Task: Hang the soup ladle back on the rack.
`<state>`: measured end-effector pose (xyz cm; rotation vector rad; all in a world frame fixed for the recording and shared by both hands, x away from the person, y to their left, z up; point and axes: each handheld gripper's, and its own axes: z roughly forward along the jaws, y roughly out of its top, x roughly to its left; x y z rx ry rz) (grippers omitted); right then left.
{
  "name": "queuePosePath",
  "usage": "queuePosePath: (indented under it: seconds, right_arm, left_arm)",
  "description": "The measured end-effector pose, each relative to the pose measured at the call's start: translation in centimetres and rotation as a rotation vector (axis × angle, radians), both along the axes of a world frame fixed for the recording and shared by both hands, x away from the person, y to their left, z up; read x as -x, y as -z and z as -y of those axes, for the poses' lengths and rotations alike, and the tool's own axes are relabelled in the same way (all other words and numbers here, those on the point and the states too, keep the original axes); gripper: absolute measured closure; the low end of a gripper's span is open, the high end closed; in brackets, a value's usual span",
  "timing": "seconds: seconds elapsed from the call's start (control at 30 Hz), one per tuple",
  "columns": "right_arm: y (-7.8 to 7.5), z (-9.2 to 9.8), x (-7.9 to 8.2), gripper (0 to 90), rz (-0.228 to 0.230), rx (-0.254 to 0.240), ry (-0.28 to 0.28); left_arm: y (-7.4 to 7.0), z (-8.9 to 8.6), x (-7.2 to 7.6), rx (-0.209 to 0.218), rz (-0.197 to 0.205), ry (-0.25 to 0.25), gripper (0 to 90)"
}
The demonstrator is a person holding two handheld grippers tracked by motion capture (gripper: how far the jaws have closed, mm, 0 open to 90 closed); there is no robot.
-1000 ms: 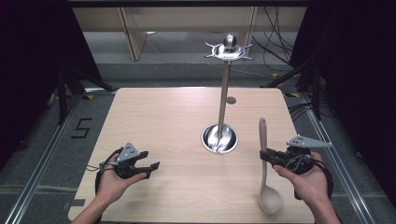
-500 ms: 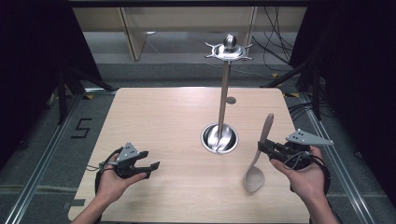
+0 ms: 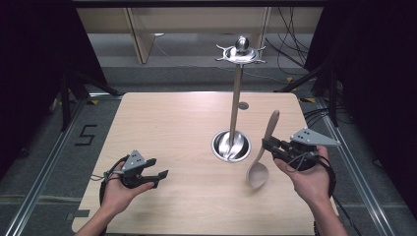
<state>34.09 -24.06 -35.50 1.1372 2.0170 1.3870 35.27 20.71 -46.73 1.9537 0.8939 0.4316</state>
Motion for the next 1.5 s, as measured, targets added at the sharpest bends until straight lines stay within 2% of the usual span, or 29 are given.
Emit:
queuePosePath:
  seconds: [0.03, 0.07, 0.17, 0.23, 0.27, 0.3, 0.33, 0.4, 0.43, 0.5, 0.57, 0.6, 0.67, 0.73, 0.83, 0.87, 0.9, 0.97, 1.0, 1.07, 1.13, 1.17, 1.2, 1.23, 1.27, 1.33, 1.4, 1.43, 1.5]
  right_arm:
    - [0.0, -0.1, -0.1, 74.9, 0.023, 0.011, -0.002]
    - [-0.1, -0.4, 0.0, 74.9, -0.002, -0.013, 0.006]
    - [-0.4, -0.7, -0.4, 74.9, 0.030, 0.006, 0.006]
    - [-0.7, -0.8, -0.4, 74.9, 0.026, 0.007, 0.006]
    - [-0.8, -0.8, -0.6, 75.0, 0.053, 0.008, 0.005]
    - [-1.0, -0.9, -0.5, 74.9, 0.018, -0.005, 0.015]
    - [-1.1, -0.9, -0.8, 74.9, 0.033, -0.003, 0.002]
    - [-1.4, -1.0, -1.0, 74.9, 0.041, -0.014, 0.015]
    - [-1.6, -0.9, -1.0, 74.9, 0.030, -0.010, 0.012]
    - [-1.7, -0.8, -1.6, 74.9, 0.077, 0.004, 0.006]
    - [-2.1, -0.9, -1.7, 74.9, 0.050, -0.006, -0.003]
    - [-2.2, -0.7, -2.0, 74.9, 0.065, 0.010, -0.016]
    - [-2.5, -0.7, -2.4, 74.9, 0.061, -0.010, -0.030]
    - [-2.8, -0.6, -2.8, 74.9, 0.087, 0.008, -0.027]
    - [-3.4, -0.7, -3.0, 74.9, 0.093, 0.023, -0.034]
    - [-3.4, -0.7, -3.0, 74.9, 0.093, 0.023, -0.034]
    - [-3.4, -0.8, -3.0, 74.9, 0.072, 0.007, -0.027]
    - [-3.7, -0.7, -3.4, 74.9, 0.088, 0.016, -0.050]
    - [-3.8, -0.8, -3.3, 74.9, 0.079, 0.016, -0.036]
    - [-4.0, -0.5, -3.7, 74.9, 0.107, 0.039, -0.058]
    - [-4.1, -0.4, -3.9, 74.9, 0.091, 0.037, -0.063]
    - [-4.2, -0.2, -4.2, 74.9, 0.117, 0.050, -0.066]
    - [-4.2, -0.2, -4.2, 74.9, 0.105, 0.033, -0.059]
    - [-4.3, 0.0, -4.3, 74.9, 0.102, 0.048, -0.065]
    - [-4.3, 0.2, -4.4, 74.9, 0.084, 0.039, -0.057]
    - [-4.2, 0.3, -4.6, 74.8, 0.100, 0.037, -0.059]
    - [-4.2, 0.4, -4.5, 74.9, 0.075, 0.014, -0.049]
    - [-4.3, 0.7, -4.7, 74.9, 0.064, -0.004, -0.065]
    - [-4.2, 0.8, -4.8, 74.8, 0.084, 0.001, -0.066]
  left_arm:
    - [0.0, 0.0, 0.0, 0.002, 0.002, -0.004, 34.7]
    - [-0.1, 0.0, 0.0, 0.001, 0.006, 0.000, 34.7]
    - [-0.1, 0.0, 0.0, 0.002, 0.007, 0.002, 34.7]
    - [-0.1, 0.0, 0.0, 0.000, 0.010, 0.003, 34.7]
    - [-0.2, 0.1, 0.1, -0.008, 0.011, -0.004, 34.7]
    - [-0.1, 0.1, 0.1, -0.003, 0.012, -0.002, 34.7]
    - [-0.2, 0.0, 0.1, -0.007, 0.015, 0.002, 34.7]
    - [-0.1, 0.1, 0.0, -0.001, 0.016, 0.007, 34.7]
    - [-0.2, 0.1, 0.0, 0.001, 0.017, 0.010, 34.7]
    - [-0.2, 0.1, 0.0, 0.004, 0.021, 0.009, 34.7]
    - [-0.2, 0.1, 0.0, -0.001, 0.024, 0.012, 34.7]
    - [-0.2, 0.1, 0.0, -0.003, 0.025, 0.012, 34.7]
    - [-0.2, 0.2, 0.1, -0.004, 0.026, 0.010, 34.7]
    - [-0.2, 0.2, 0.0, -0.004, 0.026, 0.004, 34.7]
    - [-0.2, 0.2, 0.1, 0.000, 0.022, -0.001, 34.9]
    - [-0.3, 0.2, 0.1, 0.000, 0.022, -0.001, 34.9]
    - [-0.3, 0.2, 0.1, 0.000, 0.024, 0.000, 34.9]
    - [-0.3, 0.3, 0.1, 0.005, 0.027, -0.002, 34.9]
    - [-0.3, 0.2, 0.1, 0.002, 0.030, 0.005, 34.9]
    - [-0.3, 0.2, 0.2, -0.003, 0.037, 0.005, 34.9]
    - [-0.4, 0.2, 0.2, 0.008, 0.037, 0.001, 34.9]
    - [-0.4, 0.2, 0.2, 0.009, 0.038, 0.001, 34.9]
    - [-0.4, 0.2, 0.2, 0.007, 0.039, 0.002, 34.9]
    - [-0.4, 0.2, 0.2, 0.004, 0.040, 0.005, 34.9]
    - [-0.4, 0.2, 0.2, 0.004, 0.041, 0.006, 35.0]
    - [-0.4, 0.2, 0.2, 0.006, 0.039, 0.003, 34.9]
    - [-0.3, 0.1, 0.1, 0.008, 0.040, 0.004, 34.9]
    - [-0.3, 0.1, 0.1, 0.006, 0.041, 0.005, 34.9]
    - [-0.3, 0.0, 0.0, 0.002, 0.039, 0.003, 34.9]
